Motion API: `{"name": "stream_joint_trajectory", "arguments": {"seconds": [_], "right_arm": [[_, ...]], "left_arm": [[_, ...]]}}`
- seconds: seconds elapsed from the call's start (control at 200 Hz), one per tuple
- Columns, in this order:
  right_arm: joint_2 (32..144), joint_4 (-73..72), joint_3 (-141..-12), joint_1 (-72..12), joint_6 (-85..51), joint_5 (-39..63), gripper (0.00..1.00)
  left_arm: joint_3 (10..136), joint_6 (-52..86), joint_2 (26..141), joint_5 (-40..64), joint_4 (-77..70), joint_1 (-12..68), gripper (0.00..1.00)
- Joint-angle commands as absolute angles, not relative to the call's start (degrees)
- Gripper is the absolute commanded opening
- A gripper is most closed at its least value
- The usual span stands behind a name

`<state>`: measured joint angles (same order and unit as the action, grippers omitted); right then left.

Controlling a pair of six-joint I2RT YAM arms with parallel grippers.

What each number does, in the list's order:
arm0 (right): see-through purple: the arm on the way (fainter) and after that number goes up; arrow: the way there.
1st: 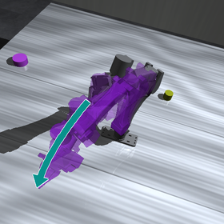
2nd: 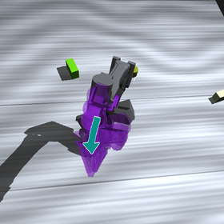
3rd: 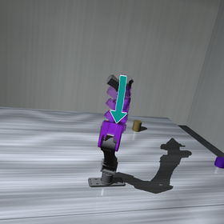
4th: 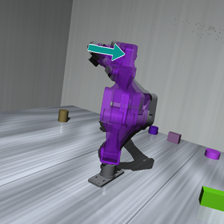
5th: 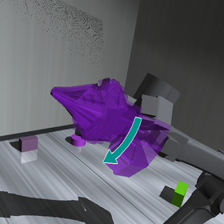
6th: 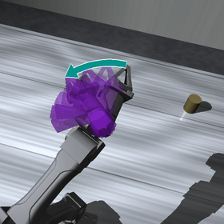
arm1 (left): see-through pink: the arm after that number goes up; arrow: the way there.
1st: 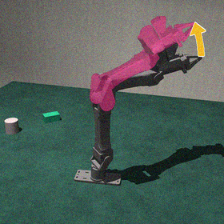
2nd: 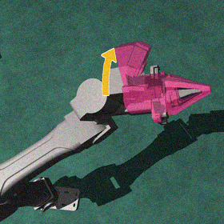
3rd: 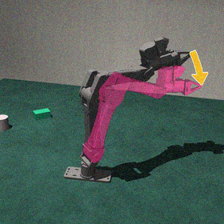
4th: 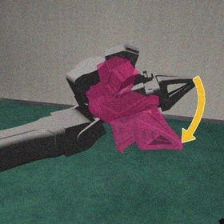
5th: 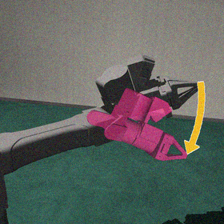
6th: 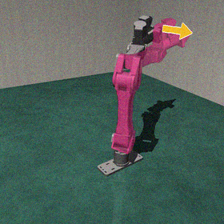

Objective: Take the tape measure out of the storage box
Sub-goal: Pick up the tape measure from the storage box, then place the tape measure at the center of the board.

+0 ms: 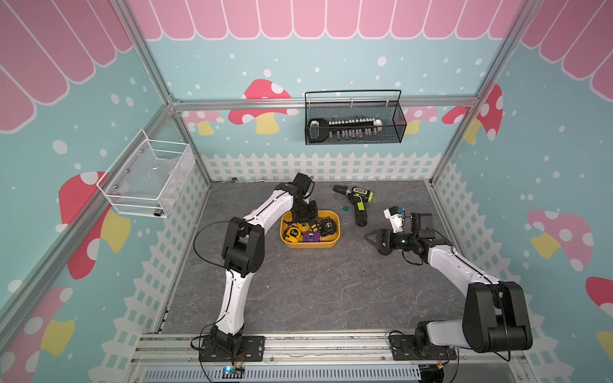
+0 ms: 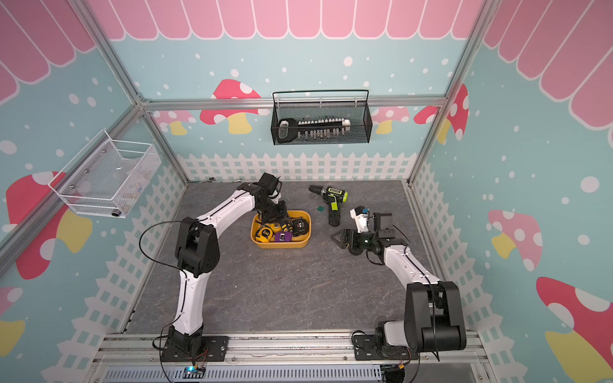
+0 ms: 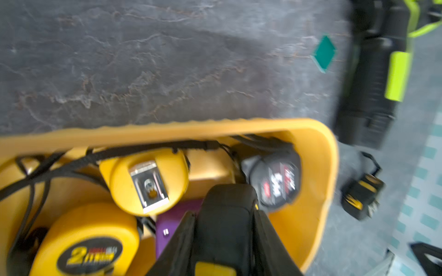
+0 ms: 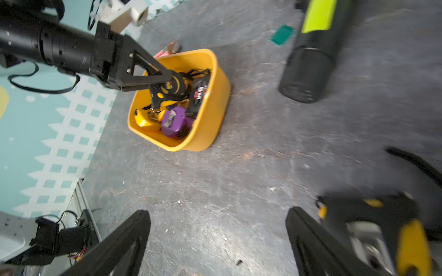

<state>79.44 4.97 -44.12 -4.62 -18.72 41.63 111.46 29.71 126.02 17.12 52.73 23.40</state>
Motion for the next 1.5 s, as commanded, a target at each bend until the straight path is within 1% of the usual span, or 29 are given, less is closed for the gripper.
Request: {"name": "stream_joint_trajectory", "arguments": {"seconds": [0.0,0.22,0.38,0.54,0.751,0.861,0.896,1.096,1.161,1.296,1.371,1.406,1.436,1.496], "right_arm": [[82.92,-4.70,-44.78,-9.18,-20.60,43.88,0.95],[91.03,-18.28,-48.76,-18.06,-21.31,44.21,0.99],[95.00,-26.30,-50.64,-21.44,-21.84,43.12,0.99],[98.53,-26.43,-54.96,-23.79,-20.48,41.71,0.99],[102.41,-25.91,-59.43,-24.87,-21.33,42.25,0.99],[104.00,-25.61,-61.11,-25.22,-22.35,43.21,0.97],[104.49,-25.94,-61.37,-25.31,-23.03,43.49,0.94],[105.40,-21.95,-62.72,-25.75,-23.33,43.79,0.71],[105.14,-19.90,-62.74,-25.75,-22.78,43.22,0.67],[104.94,-19.79,-61.97,-25.75,-23.48,42.93,0.45],[104.88,-19.86,-61.83,-25.75,-24.12,42.85,0.39],[104.85,-19.95,-61.72,-25.75,-24.33,42.61,0.38],[104.85,-19.93,-61.57,-25.74,-24.49,42.31,0.37],[104.43,-19.75,-61.14,-25.68,-24.85,41.63,0.36]], "left_arm": [[109.24,27.46,119.64,19.70,50.28,23.73,0.19],[103.25,26.79,114.00,24.01,47.44,23.73,0.19],[101.69,27.16,112.32,28.07,46.65,23.75,0.19],[101.56,27.60,111.50,32.01,46.72,23.88,0.18],[100.73,27.33,110.91,32.87,46.72,25.43,0.19],[100.46,27.25,110.74,32.78,46.75,26.09,0.19],[100.46,27.29,110.67,32.62,46.76,26.32,0.20],[100.68,26.83,109.80,31.05,46.77,26.46,0.21],[100.89,26.69,109.43,30.68,46.77,26.46,0.22],[101.03,26.73,109.25,30.64,46.78,26.46,0.26],[100.90,26.81,109.27,30.42,46.79,26.53,0.29],[100.81,26.89,109.32,30.34,46.78,26.48,0.34],[100.76,26.89,109.27,30.27,46.76,26.53,0.41],[100.72,26.98,109.03,29.48,46.78,26.39,0.65]]}}
